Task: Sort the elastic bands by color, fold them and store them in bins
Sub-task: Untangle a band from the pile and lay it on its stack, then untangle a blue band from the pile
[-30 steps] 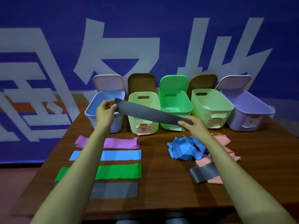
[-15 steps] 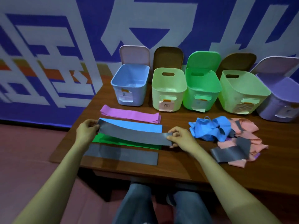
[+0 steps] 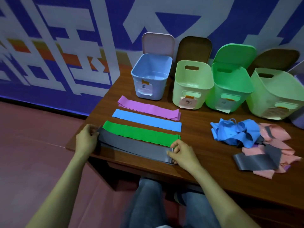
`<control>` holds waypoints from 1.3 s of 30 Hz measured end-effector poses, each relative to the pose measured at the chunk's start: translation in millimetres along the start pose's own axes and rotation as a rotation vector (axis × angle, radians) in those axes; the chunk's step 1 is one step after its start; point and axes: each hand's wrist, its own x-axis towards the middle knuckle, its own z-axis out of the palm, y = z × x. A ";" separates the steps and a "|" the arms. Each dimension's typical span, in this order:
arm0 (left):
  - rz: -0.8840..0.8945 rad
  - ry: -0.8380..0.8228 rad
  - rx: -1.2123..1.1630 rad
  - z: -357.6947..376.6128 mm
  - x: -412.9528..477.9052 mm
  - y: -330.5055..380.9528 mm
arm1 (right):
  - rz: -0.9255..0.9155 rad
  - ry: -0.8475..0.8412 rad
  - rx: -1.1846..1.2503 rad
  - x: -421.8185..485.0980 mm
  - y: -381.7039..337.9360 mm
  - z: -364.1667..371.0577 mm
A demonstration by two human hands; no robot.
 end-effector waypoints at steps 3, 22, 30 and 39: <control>-0.006 -0.007 0.011 2.4 -0.5 -3.1 | -0.007 0.019 -0.069 0.9 -1.2 3.2; -0.001 0.020 0.086 11.9 -7.6 -15.9 | -0.048 0.046 -0.249 -12.1 -13.2 11.6; 0.250 0.147 0.572 25.0 -26.6 -11.1 | -0.170 0.151 -0.472 -21.0 -10.6 11.0; 0.522 0.019 0.404 69.3 -79.2 82.7 | -0.372 0.382 -0.381 -14.6 0.1 -30.0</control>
